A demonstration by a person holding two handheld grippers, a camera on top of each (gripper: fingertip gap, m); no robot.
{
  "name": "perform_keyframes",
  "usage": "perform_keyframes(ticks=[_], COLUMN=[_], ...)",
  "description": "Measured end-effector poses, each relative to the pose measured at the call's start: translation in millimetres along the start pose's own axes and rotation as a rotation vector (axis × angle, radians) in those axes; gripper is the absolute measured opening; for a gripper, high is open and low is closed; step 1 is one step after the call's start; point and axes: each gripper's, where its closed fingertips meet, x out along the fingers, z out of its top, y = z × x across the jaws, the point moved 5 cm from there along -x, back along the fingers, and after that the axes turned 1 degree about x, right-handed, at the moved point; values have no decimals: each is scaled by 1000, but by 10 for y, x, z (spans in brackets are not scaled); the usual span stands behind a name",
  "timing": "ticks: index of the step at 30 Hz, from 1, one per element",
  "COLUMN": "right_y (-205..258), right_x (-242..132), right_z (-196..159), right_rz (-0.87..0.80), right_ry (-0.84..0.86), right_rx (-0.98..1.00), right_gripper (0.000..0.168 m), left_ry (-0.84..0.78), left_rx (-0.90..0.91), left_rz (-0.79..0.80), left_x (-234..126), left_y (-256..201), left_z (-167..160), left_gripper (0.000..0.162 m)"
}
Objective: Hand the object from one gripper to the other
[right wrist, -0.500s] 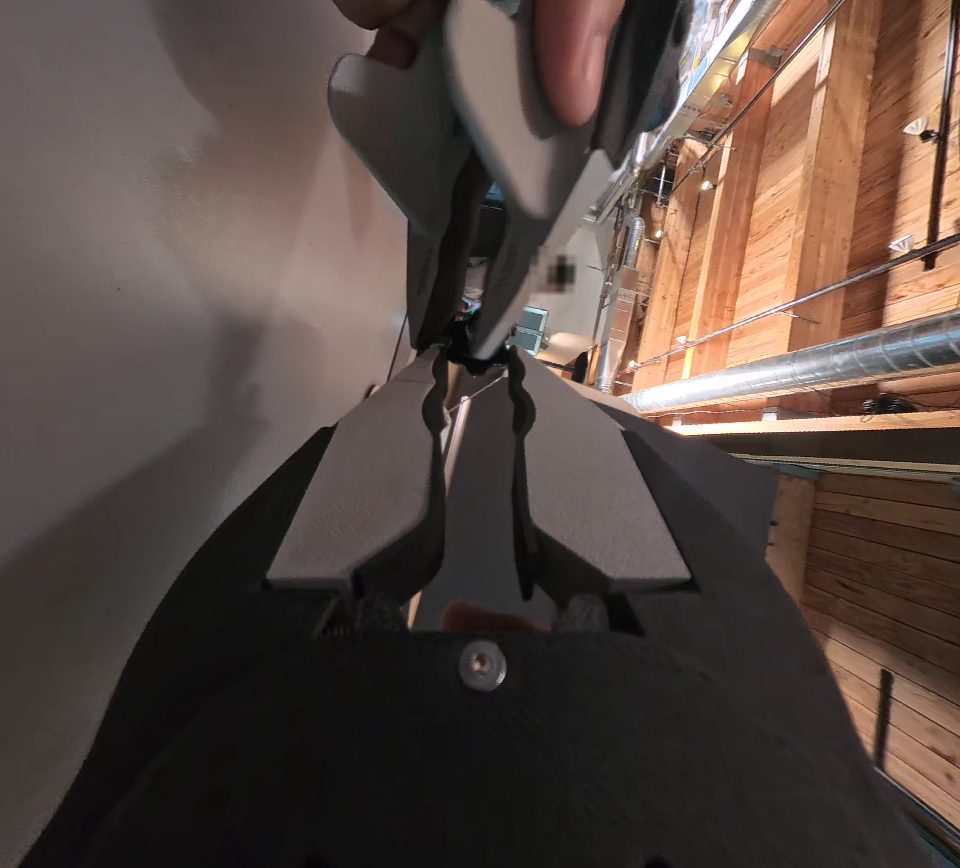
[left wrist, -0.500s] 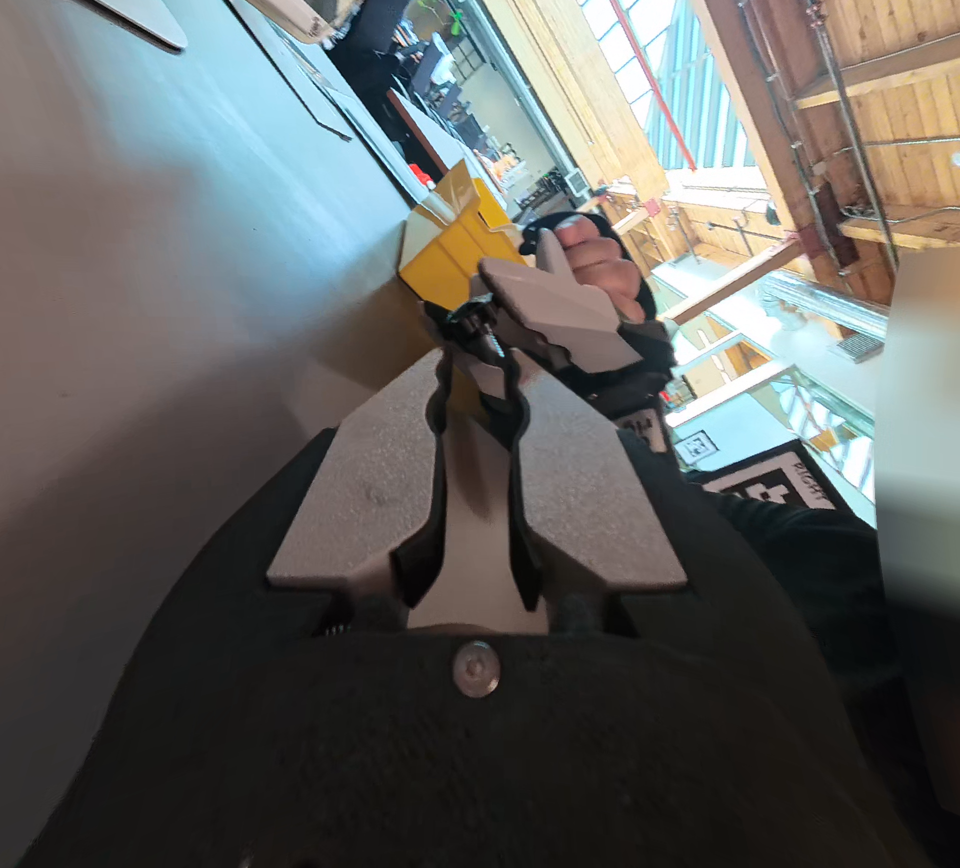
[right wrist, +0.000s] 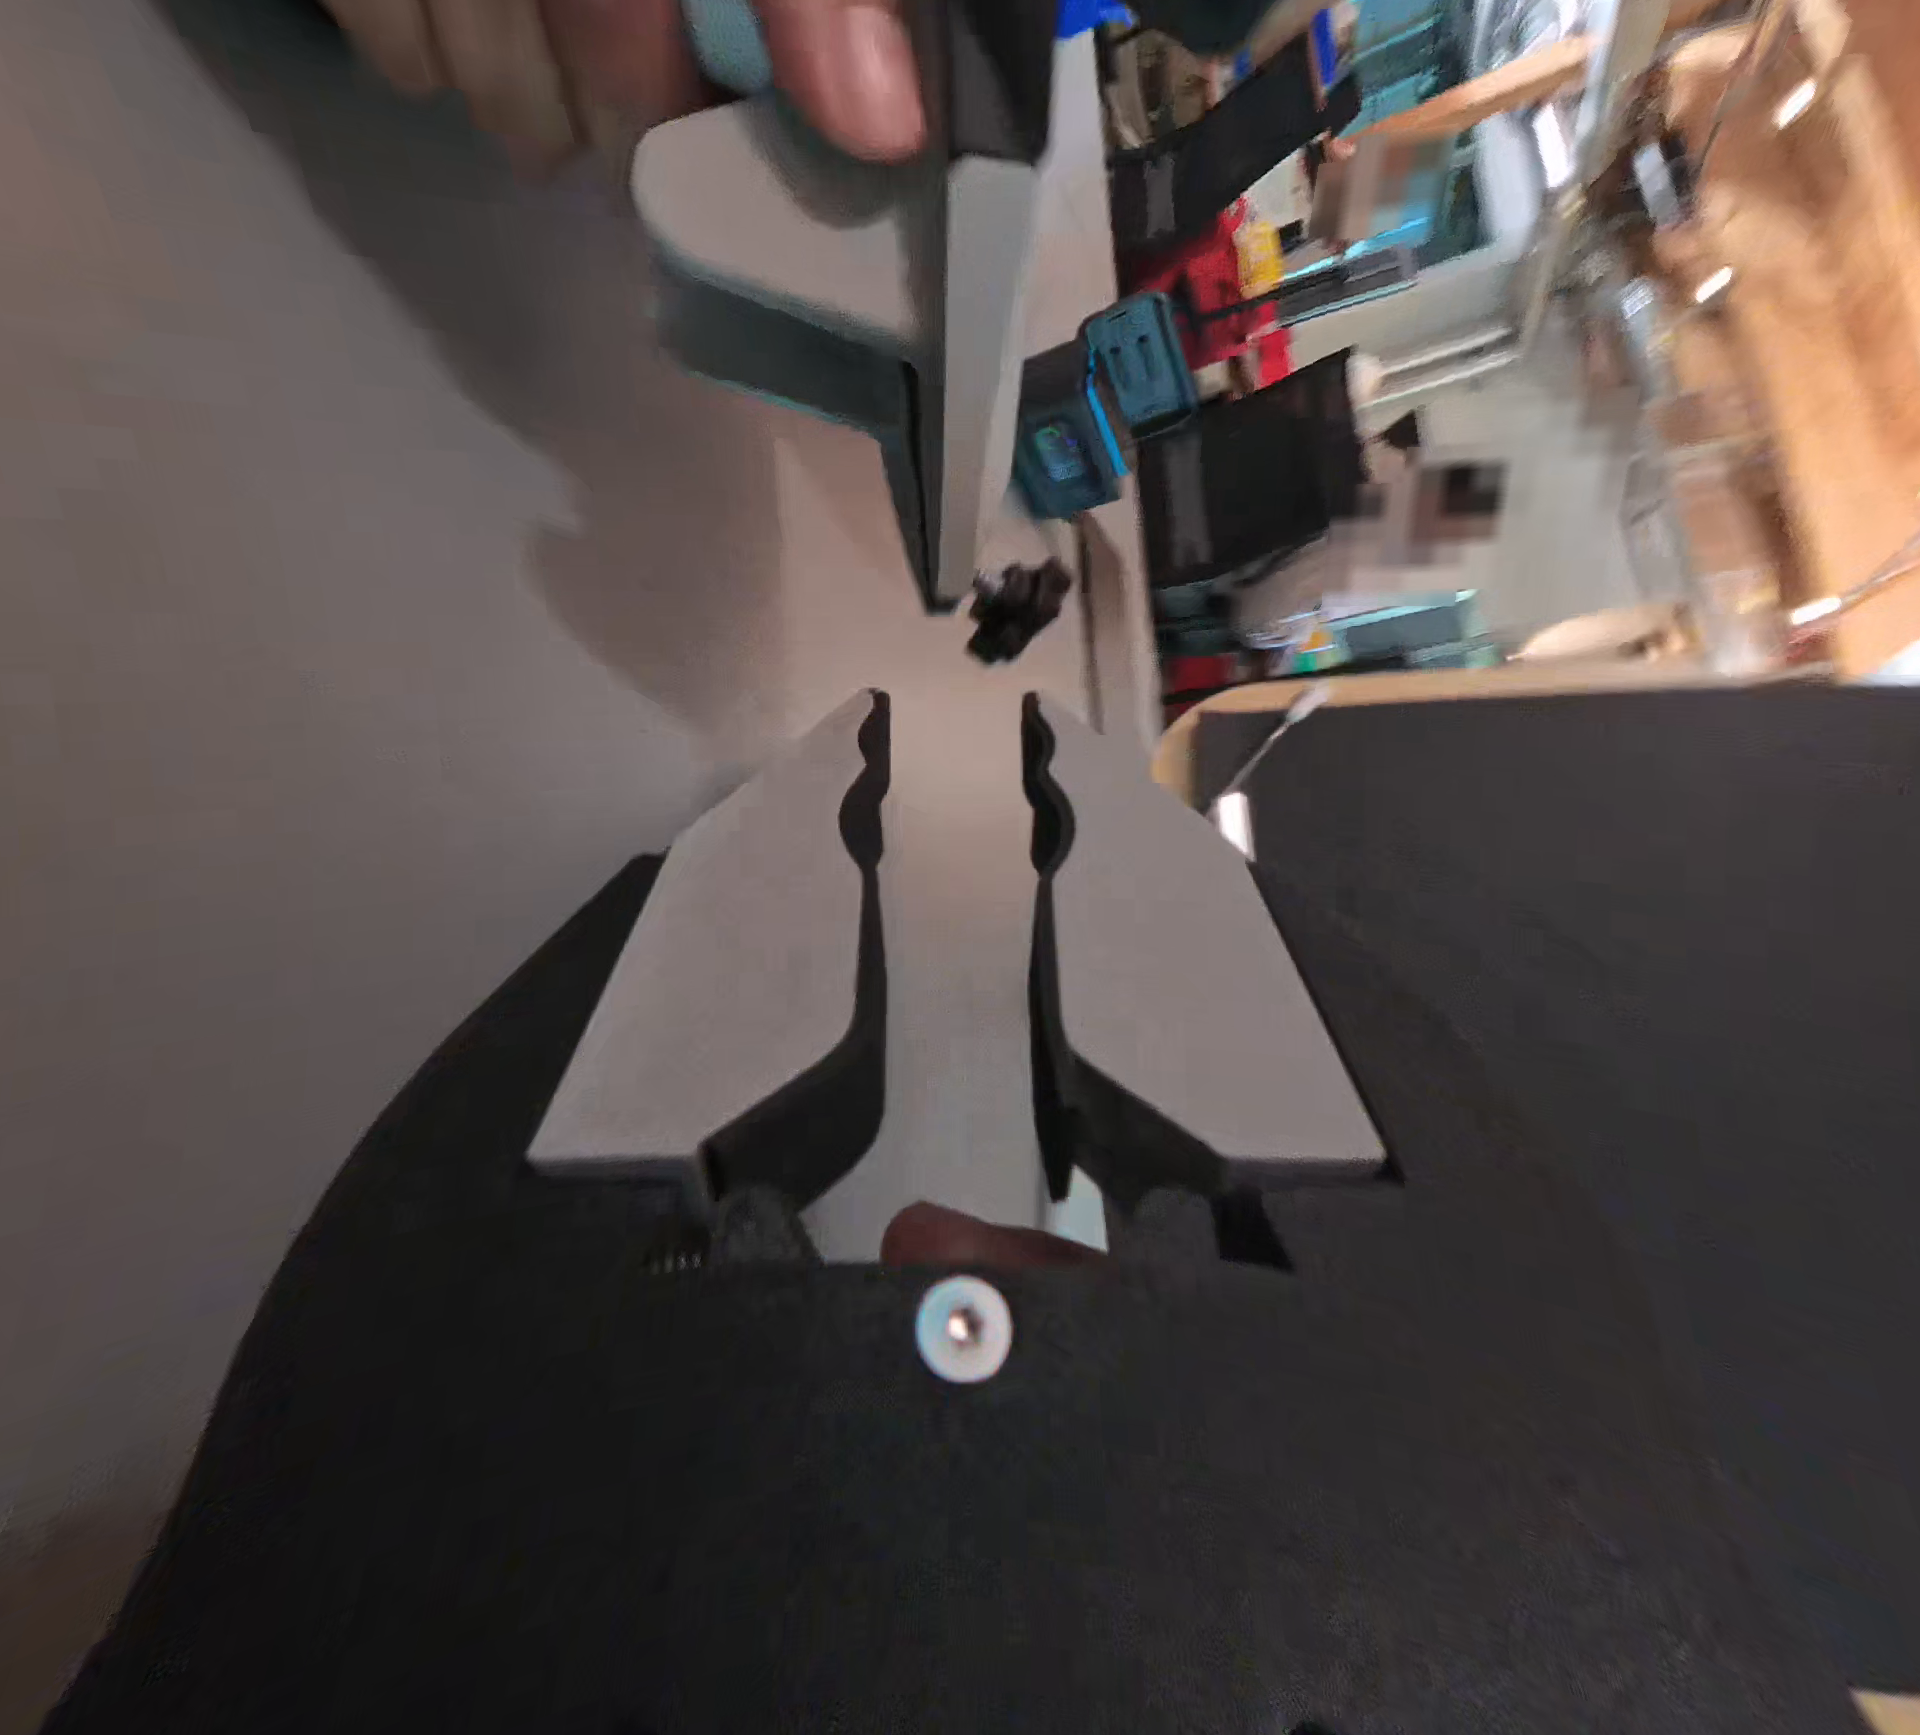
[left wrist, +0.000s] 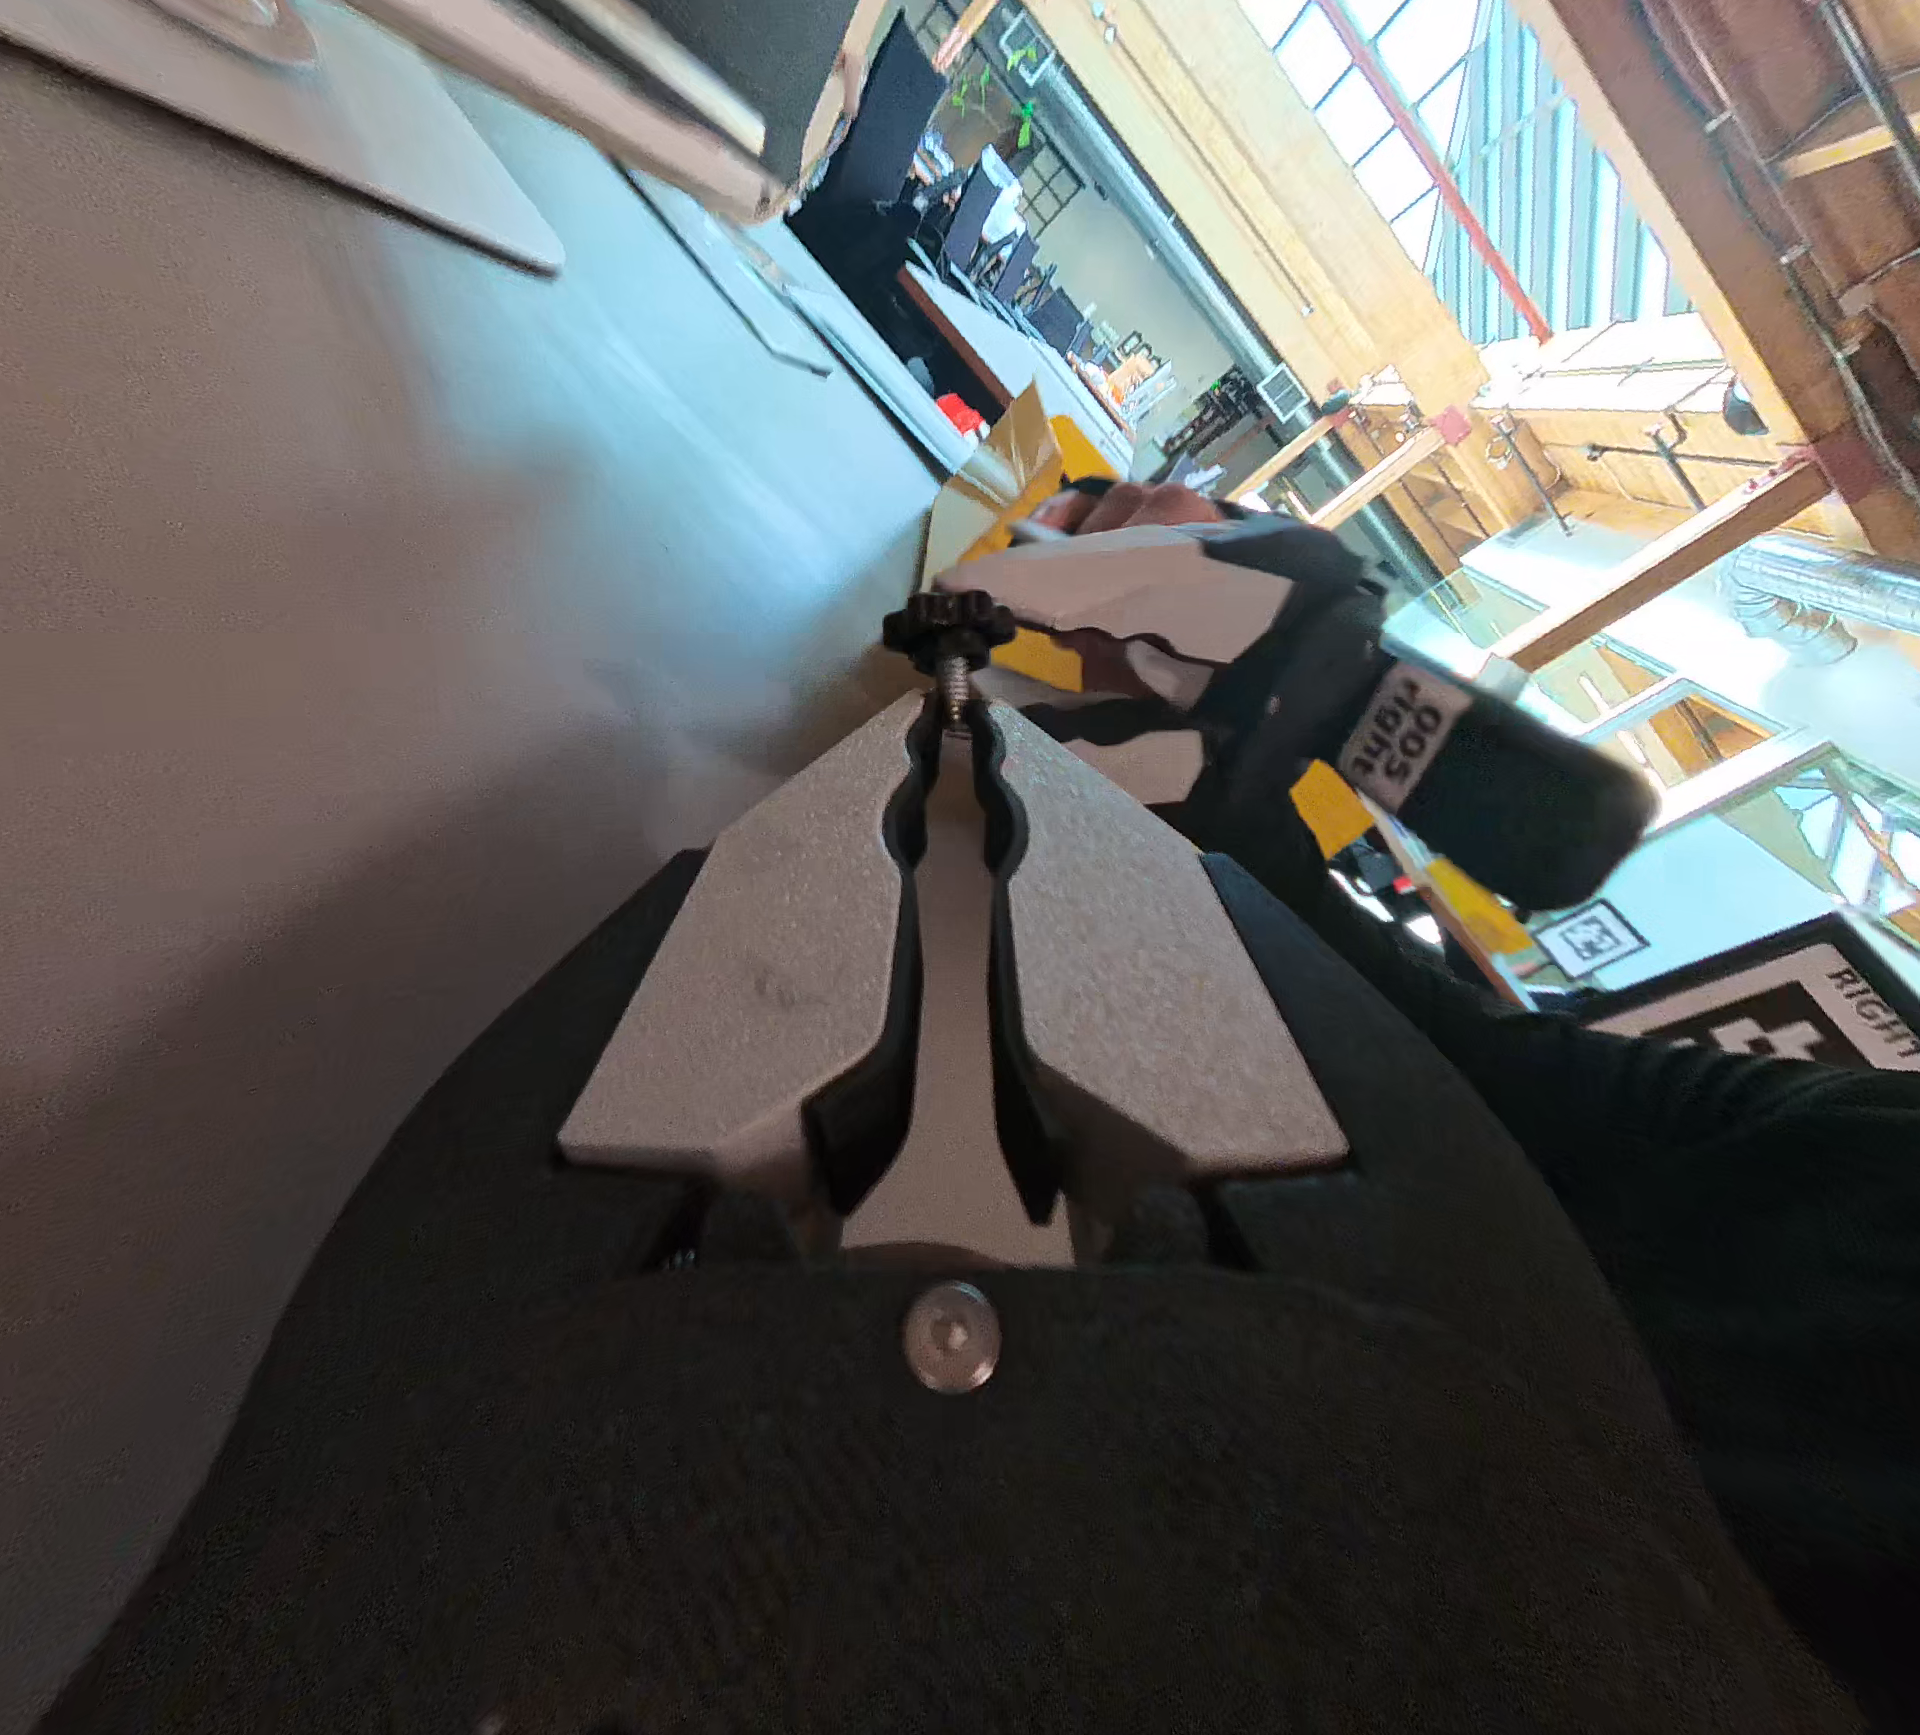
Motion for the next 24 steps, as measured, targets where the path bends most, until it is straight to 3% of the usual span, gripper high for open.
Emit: perform_keyframes(ticks=[3,5,7,10,11,13,14,17,19,24], right_y=[-79,-124,-156,-262,-314,-369,-374,-360,-306,-195], right_x=[-47,-69,-102,-204,-243,-286,-277,-222,-201,-114], right_z=[-60,-57,-9,35,41,-8,-39,-49,15,60], right_rz=[122,222,374,643,694,669,644,621,686,704], right_ry=[-99,-196,-311,-393,-459,-524,-507,-474,-471,-401], right_rx=[377,647,950,1390,1445,1465,1464,1497,1503,1470], right_gripper=[28,32,49,32,32,8,12,50,51,37], left_ry=[-41,-39,-26,-1,7,11,14,45,53,85], left_rx=[153,350,616,894,957,1098,1151,1253,1316,1385], left_rz=[26,107,205,339,353,378,387,343,377,455], left_x=[-46,-48,-42,-35,-27,-10,5,81,105,127], left_y=[-91,-147,-219,-258,-275,-311,-323,-388,-386,-334], left_z=[96,125,123,89,71,33,10,-105,-130,-146], left_gripper=[3,3,3,3,3,3,3,3,4,4])
